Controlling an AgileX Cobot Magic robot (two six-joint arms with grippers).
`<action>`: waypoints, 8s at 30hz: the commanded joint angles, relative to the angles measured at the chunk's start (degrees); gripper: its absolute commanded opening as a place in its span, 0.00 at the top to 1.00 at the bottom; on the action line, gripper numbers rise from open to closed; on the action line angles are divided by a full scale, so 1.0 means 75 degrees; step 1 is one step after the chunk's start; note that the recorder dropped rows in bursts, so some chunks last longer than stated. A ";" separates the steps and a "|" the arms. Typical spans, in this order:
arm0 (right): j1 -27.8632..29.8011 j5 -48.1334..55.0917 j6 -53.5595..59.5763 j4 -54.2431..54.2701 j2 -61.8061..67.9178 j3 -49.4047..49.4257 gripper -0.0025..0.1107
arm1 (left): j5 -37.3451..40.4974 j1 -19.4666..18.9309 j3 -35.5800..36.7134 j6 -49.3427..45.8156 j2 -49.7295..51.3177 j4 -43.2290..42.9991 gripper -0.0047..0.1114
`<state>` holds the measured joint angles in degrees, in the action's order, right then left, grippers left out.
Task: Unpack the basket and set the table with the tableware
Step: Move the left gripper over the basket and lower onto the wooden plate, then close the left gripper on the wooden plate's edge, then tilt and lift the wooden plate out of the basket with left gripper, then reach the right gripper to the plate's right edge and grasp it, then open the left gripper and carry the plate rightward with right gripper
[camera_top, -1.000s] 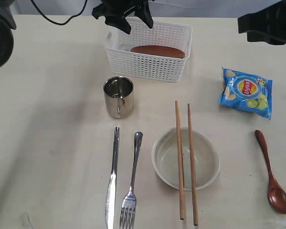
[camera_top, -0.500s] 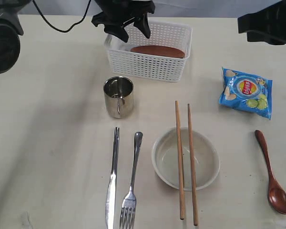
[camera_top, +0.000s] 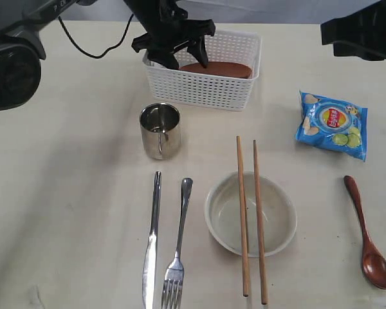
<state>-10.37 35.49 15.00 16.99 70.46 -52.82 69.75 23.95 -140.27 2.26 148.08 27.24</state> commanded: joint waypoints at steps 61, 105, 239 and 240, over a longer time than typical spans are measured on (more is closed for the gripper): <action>0.0012 -0.0138 0.0008 -0.0021 -0.0045 0.0037 0.98 | 0.0028 0.0451 -0.0022 0.0110 -0.0234 -0.1784 0.41; 0.0012 -0.0200 -0.0011 -0.0021 -0.0045 0.0037 0.98 | 0.0028 0.0195 -0.0040 -0.0301 -0.0552 -0.0896 0.68; 0.3564 0.2808 0.4216 0.9649 0.3007 -0.0072 0.98 | 0.0028 -0.0565 -0.0759 -0.3257 -0.0707 0.0363 0.41; 0.3564 0.2868 0.4266 0.9632 0.2995 -0.0072 0.98 | 0.0028 -0.0470 -0.0759 -0.3571 -0.0658 0.0258 0.41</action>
<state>16.00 54.91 45.32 89.46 93.69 -53.16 69.74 18.74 -145.61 -19.21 142.16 31.44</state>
